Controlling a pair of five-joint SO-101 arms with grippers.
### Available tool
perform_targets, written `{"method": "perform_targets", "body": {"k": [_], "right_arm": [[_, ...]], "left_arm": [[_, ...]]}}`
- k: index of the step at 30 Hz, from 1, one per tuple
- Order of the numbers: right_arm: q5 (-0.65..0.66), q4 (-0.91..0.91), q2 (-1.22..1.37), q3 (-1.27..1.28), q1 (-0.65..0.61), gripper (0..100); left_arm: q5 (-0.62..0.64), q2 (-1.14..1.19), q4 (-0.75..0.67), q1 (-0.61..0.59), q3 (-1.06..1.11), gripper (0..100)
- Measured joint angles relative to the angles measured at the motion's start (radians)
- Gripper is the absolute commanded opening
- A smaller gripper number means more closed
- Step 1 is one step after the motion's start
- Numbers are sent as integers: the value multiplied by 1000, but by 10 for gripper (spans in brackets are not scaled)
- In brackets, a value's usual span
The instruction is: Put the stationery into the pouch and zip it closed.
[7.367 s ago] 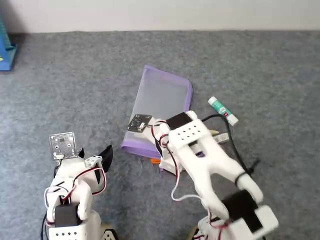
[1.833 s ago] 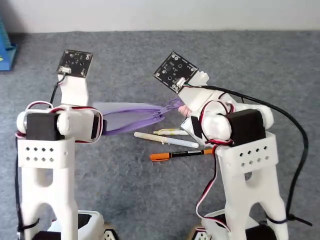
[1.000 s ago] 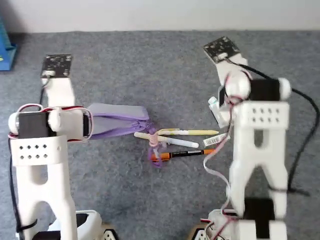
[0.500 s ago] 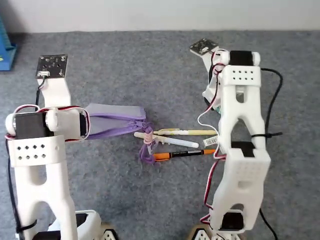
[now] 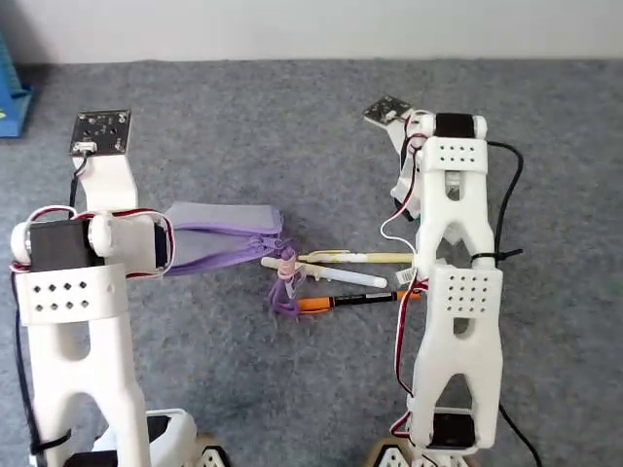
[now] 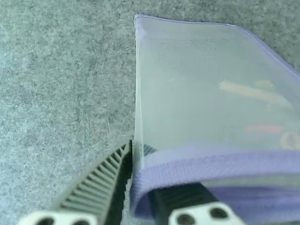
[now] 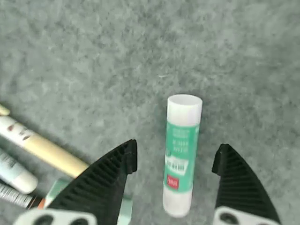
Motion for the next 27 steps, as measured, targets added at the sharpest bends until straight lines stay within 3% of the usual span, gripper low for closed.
{"method": "perform_targets", "body": {"k": [4,15,20,27], "right_arm": [[43,5,69,-83,-2,5],[109,49,12,-209,-21,9],[107,49,-219,-8,-32,9],[37,49,-692,494,-52,9]], "left_arm": [[0,0,0,3,0,11],[0,0,0,3,0,11],[0,0,0,3,0,11],[3,0,0,3,0,11]]}}
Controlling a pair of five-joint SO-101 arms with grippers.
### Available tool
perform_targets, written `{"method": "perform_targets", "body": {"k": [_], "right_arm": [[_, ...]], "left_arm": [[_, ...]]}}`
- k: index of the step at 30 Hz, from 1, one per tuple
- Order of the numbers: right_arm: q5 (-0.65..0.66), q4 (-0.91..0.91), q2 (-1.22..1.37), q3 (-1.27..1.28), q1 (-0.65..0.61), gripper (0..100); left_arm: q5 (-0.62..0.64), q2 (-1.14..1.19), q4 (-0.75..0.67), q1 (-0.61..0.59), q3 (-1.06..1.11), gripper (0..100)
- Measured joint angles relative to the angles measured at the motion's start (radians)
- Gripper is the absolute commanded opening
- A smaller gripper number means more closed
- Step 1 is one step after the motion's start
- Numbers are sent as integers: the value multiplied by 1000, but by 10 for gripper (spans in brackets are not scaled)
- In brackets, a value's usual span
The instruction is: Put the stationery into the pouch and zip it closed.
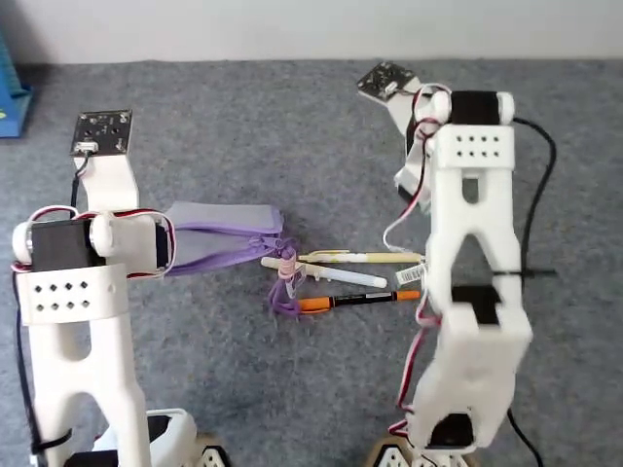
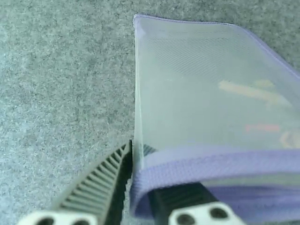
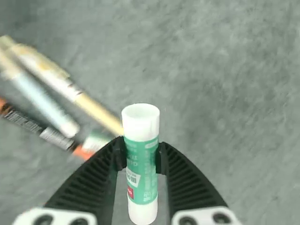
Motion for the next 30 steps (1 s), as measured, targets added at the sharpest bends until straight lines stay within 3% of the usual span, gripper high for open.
{"method": "perform_targets", "body": {"k": [7,14,25,30], "right_arm": [[-232,0,-453,390,-137,9],[-454,0,-767,451,-307,9],[-925,-256,-959,457,-491,9],[-1019,-400,-961,519,-542,9]], "left_arm": [[0,0,0,0,0,11],[0,0,0,0,0,11],[32,126,0,-5,-127,11],[38,272,0,-5,-256,11]]}}
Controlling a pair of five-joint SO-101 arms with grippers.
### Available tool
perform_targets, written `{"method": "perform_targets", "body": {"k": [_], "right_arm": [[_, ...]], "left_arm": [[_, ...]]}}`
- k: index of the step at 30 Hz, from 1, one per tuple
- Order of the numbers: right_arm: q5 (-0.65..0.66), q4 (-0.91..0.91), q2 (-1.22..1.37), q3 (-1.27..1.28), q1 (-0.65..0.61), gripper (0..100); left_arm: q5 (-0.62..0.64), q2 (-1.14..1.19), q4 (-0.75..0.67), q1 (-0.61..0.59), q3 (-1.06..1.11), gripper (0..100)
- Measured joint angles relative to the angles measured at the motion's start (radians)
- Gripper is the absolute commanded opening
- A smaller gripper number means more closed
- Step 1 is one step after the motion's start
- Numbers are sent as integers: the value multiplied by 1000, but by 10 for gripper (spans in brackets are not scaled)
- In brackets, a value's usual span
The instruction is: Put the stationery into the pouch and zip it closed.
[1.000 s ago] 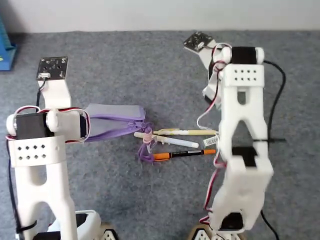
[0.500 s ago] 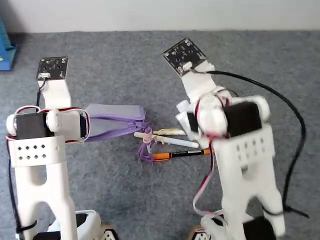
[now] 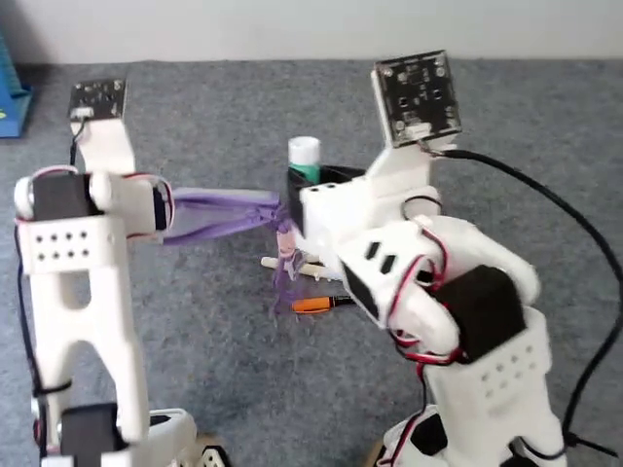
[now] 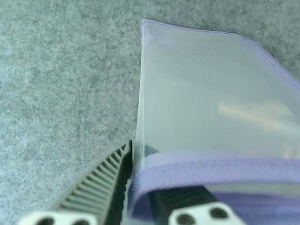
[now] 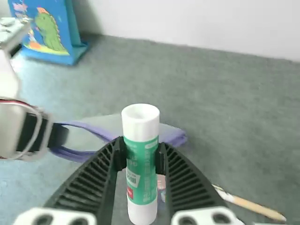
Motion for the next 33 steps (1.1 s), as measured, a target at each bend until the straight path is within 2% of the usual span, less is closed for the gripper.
{"method": "perform_targets", "body": {"k": [9,13,20,28,33], "right_arm": [[-8,-548,0,302,-75,9],[48,-758,2,393,-117,9],[152,-957,2,540,-199,9],[253,-1209,2,775,-201,9],[281,-1320,2,830,-198,9]], "left_arm": [[5,132,0,2,-132,11],[5,133,0,8,-133,11],[34,133,0,12,-133,11],[34,133,0,12,-133,11],[34,133,0,12,-133,11]]}}
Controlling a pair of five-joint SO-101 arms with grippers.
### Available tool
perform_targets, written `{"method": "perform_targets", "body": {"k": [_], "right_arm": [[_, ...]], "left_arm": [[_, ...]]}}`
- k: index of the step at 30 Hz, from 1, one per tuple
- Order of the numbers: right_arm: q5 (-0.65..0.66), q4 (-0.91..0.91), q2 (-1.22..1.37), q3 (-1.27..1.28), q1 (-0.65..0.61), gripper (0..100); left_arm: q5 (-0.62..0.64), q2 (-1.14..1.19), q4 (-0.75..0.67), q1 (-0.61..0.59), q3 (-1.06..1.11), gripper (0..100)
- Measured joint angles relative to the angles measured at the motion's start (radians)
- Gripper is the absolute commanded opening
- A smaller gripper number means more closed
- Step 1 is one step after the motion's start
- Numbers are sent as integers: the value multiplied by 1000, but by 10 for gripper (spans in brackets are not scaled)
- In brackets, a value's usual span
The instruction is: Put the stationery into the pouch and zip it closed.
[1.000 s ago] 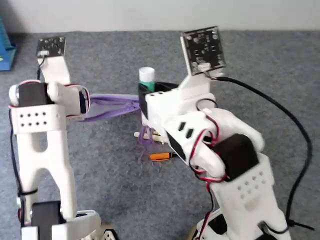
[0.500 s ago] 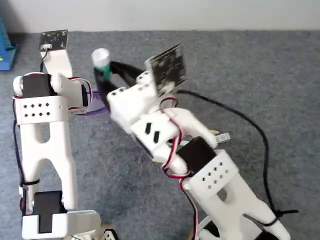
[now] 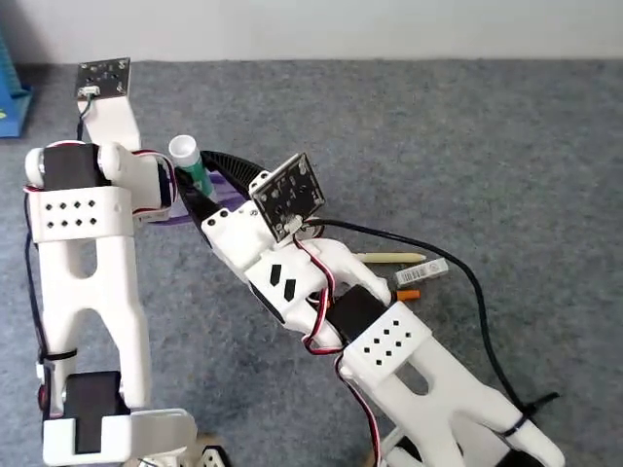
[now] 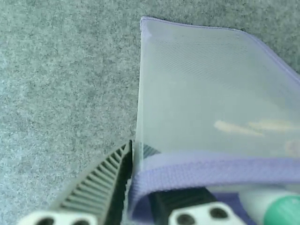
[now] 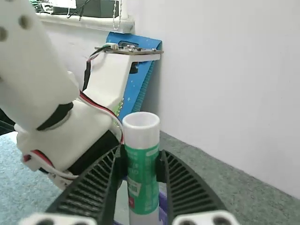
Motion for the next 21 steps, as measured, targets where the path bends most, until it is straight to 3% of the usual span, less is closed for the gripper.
{"method": "perform_targets", "body": {"k": [8,15,21], "right_arm": [[3,-149,101,0,6,9],[35,-166,112,43,8,19],[69,-15,46,51,8,167]], "left_arm": [[2,2,-2,0,0,11],[2,11,0,0,0,11],[2,11,0,6,0,11]]}}
